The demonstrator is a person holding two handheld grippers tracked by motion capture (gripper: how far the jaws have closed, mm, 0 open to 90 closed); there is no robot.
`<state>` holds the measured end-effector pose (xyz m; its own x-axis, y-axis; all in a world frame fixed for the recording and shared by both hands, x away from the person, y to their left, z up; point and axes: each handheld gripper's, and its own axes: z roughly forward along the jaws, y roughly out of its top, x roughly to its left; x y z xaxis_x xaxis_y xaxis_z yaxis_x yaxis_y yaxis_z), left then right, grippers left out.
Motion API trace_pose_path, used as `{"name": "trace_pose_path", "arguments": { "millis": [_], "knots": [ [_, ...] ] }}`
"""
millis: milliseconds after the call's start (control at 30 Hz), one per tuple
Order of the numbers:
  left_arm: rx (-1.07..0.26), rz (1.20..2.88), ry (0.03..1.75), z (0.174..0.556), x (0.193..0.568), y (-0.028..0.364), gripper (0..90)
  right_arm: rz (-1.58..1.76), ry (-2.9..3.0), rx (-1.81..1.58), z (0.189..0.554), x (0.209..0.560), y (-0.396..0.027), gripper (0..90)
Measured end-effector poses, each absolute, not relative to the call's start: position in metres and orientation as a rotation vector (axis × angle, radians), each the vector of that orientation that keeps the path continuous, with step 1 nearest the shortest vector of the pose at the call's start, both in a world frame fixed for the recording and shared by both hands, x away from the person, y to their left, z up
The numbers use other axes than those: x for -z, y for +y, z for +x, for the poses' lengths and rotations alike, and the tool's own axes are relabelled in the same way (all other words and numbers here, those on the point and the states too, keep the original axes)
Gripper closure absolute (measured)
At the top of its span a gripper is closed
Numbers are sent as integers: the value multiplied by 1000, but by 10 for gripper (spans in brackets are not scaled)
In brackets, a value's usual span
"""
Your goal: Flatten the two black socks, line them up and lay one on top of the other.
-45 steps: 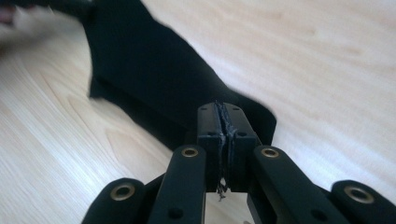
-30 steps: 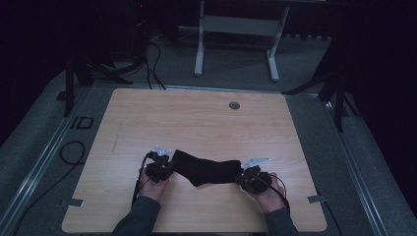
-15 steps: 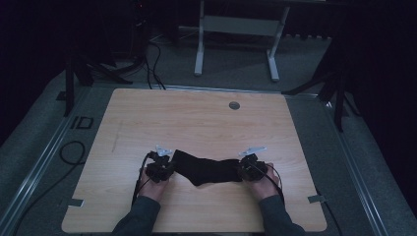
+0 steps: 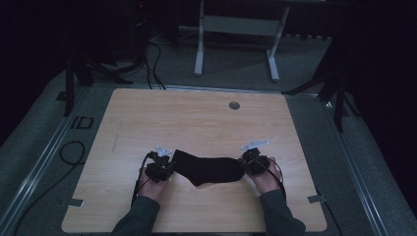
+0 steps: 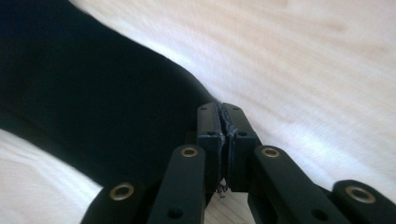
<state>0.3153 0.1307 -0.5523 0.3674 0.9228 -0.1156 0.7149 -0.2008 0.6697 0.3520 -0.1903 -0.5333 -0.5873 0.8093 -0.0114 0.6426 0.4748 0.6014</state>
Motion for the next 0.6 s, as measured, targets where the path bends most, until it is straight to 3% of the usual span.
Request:
{"name": "trace_pose_path", "arguments": {
  "millis": [100, 267, 467, 600],
  "knots": [
    [-391, 1980, 1395, 315, 552, 131, 838, 1265, 2401, -835, 352, 536, -194, 716],
    [-345, 1960, 1355, 312, 549, 130, 689, 1290, 2326, -914, 347, 523, -205, 623],
    [-394, 1961, 1330, 308, 544, 128, 570, 1315, 2279, -949, 344, 519, -216, 570],
    [-409, 1947, 1319, 306, 540, 131, 541, 1332, 2266, -954, 343, 520, -220, 558]
  ]
}}
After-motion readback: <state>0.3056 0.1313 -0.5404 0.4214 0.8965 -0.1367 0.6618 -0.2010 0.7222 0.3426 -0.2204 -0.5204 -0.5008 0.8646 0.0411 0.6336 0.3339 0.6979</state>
